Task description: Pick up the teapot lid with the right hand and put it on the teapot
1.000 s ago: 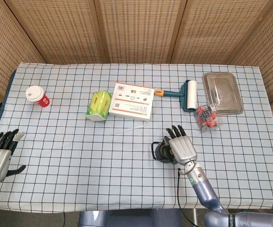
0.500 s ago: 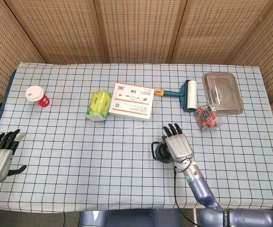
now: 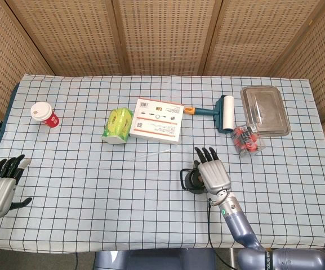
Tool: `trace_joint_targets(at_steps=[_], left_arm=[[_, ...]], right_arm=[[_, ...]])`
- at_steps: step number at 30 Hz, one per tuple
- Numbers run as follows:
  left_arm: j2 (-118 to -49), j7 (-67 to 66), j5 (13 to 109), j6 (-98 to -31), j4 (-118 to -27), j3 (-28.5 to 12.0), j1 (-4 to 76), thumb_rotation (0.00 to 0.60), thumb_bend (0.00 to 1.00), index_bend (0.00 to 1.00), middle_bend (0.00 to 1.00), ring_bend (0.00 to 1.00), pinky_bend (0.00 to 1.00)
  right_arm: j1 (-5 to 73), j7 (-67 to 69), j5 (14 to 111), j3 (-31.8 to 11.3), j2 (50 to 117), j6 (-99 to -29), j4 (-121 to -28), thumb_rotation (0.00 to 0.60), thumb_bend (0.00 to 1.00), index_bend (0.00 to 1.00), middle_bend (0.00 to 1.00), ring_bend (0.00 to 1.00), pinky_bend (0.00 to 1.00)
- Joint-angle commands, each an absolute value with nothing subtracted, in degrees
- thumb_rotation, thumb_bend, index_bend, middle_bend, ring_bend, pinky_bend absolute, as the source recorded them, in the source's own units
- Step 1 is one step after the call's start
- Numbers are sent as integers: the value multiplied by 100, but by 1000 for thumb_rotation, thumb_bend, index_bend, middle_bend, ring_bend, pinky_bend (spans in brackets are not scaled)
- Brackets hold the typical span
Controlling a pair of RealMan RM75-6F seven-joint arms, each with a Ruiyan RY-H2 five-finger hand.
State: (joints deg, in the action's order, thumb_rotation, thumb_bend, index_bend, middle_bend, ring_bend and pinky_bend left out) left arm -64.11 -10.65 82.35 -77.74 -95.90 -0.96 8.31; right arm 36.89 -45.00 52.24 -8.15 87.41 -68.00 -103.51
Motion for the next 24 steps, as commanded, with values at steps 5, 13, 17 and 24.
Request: trace_joint_targets(at_steps=[5, 13, 17, 24], left_arm=[[-6405, -1076, 8251, -7798, -9607, -88, 825, 600, 100, 0, 0, 0, 0], [-6389, -1064, 8290, -7851, -9626, -70, 804, 600, 100, 0, 0, 0, 0], [-6382, -1066, 8328, -7884, -9642, -56, 792, 600, 100, 0, 0, 0, 0], [-6380, -1106, 8402, -7931, -9680, -18, 772, 600, 101, 0, 0, 0, 0]], right_arm=[[3662, -4526, 5275, -728, 8686, -6891, -10490, 600, 265, 374, 80, 0, 0], [3568, -4516, 5490, -613, 8542, -7108, -10734, 600, 265, 362, 76, 0, 0], [3471, -4491, 5686, -492, 8406, -7234, -10921, 600, 324, 322, 73, 0, 0], [3342, -4532, 5743, -253, 8238, -7259, -11141, 600, 540, 300, 57, 0, 0]])
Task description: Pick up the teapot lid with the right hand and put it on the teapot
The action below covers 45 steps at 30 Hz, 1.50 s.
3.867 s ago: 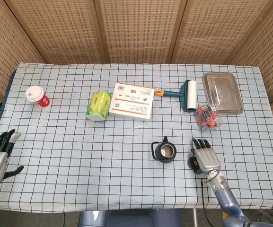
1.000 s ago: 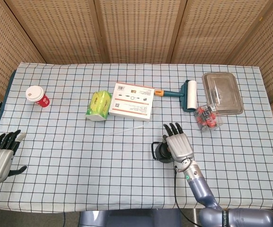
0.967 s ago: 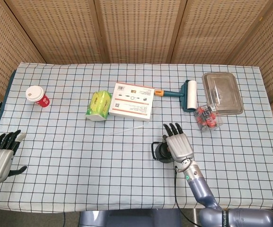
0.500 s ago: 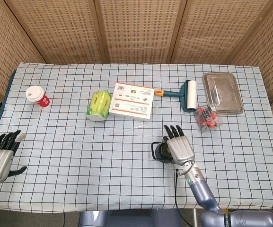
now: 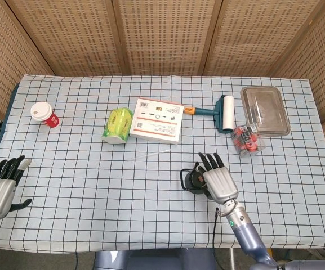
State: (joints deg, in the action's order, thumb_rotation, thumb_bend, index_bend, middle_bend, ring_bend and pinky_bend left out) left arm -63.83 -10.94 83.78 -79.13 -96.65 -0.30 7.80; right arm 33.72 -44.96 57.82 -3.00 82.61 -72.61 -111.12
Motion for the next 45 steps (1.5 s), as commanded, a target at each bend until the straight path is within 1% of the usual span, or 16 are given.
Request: trace_joint_targets(at_steps=[1, 7, 13, 24, 32, 38, 41, 45], left_arm=[[-6375, -1107, 8412, -7940, -9688, -14, 768, 600, 101, 0, 0, 0, 0], [-6370, -1103, 8399, -7955, -9693, -20, 759, 600, 101, 0, 0, 0, 0], [-6367, -1110, 8395, -7927, -9694, -13, 769, 600, 101, 0, 0, 0, 0], [-6346, -1045, 8325, -7867, -9671, -37, 793, 600, 101, 0, 0, 0, 0], [-6335, -1045, 8313, -7852, -9683, -33, 797, 600, 101, 0, 0, 0, 0], [-6329, -1012, 8313, -7869, -9675, -39, 792, 600, 102, 0, 0, 0, 0], [-6328, -999, 8313, -7872, -9673, -42, 792, 600, 102, 0, 0, 0, 0], [-6335, -962, 8345, -7926, -9659, -50, 778, 600, 103, 0, 0, 0, 0]], right_arm=[[3335, -4549, 5725, -239, 8242, -7257, -11145, 600, 543, 300, 57, 0, 0], [3322, -4532, 5696, -192, 8308, -7195, -11085, 600, 536, 303, 55, 0, 0], [3377, -4508, 5612, -248, 8453, -7082, -10929, 600, 519, 303, 50, 0, 0], [3424, -4510, 5389, -270, 8646, -6955, -10667, 600, 518, 303, 48, 0, 0], [3440, -4516, 5387, -254, 8710, -6941, -10652, 600, 513, 303, 49, 0, 0], [3420, -4523, 5582, -263, 8614, -7079, -10806, 600, 502, 304, 47, 0, 0], [3376, -4521, 5796, -252, 8488, -7227, -10982, 600, 482, 304, 41, 0, 0], [3237, -4452, 6187, -168, 8209, -7484, -11248, 600, 405, 292, 29, 0, 0]])
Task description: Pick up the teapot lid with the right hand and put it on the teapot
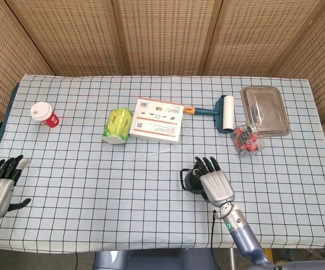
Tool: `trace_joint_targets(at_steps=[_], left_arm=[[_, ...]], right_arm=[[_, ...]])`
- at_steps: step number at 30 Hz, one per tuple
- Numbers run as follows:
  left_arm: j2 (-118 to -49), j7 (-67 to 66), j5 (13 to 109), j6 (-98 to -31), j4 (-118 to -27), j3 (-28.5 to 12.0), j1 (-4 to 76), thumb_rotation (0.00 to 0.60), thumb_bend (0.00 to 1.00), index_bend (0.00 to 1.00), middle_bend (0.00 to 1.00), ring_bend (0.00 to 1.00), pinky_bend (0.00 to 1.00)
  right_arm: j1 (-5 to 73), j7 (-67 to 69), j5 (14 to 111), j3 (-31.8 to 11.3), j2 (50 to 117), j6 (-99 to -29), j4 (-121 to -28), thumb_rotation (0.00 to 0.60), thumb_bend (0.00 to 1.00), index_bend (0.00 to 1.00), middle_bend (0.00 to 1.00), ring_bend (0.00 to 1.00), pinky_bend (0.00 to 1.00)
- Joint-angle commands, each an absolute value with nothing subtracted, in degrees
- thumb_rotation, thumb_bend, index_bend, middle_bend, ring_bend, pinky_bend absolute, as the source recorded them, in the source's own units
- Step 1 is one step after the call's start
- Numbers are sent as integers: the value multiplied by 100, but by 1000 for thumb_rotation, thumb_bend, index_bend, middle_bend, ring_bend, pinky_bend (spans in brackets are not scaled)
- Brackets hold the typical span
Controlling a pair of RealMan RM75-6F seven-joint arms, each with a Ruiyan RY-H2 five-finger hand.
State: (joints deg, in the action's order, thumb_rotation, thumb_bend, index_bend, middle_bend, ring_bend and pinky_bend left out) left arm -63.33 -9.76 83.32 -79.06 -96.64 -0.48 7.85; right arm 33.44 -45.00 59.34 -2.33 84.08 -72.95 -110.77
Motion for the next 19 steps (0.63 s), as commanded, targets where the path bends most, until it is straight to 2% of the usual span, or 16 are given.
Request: trace_joint_targets(at_steps=[1, 7, 12, 19], left_arm=[[-6337, -955, 8352, -7937, -9656, -51, 775, 600, 103, 0, 0, 0, 0], [-6364, -932, 8409, -8015, -9628, -53, 753, 600, 103, 0, 0, 0, 0], [-6409, -913, 8438, -8101, -9586, -76, 732, 600, 102, 0, 0, 0, 0], [-6513, -810, 8529, -8271, -9451, -125, 702, 600, 103, 0, 0, 0, 0]], right_arm=[[3196, -4427, 6278, -139, 8140, -7543, -11291, 600, 391, 285, 25, 0, 0], [2819, -4074, 6944, 215, 7679, -7879, -11264, 600, 287, 177, 0, 0, 0], [2273, -3069, 7654, 619, 7376, -8250, -10543, 600, 241, 88, 0, 0, 0], [1644, -1769, 8372, 856, 7270, -8841, -9334, 600, 234, 76, 0, 0, 0]])
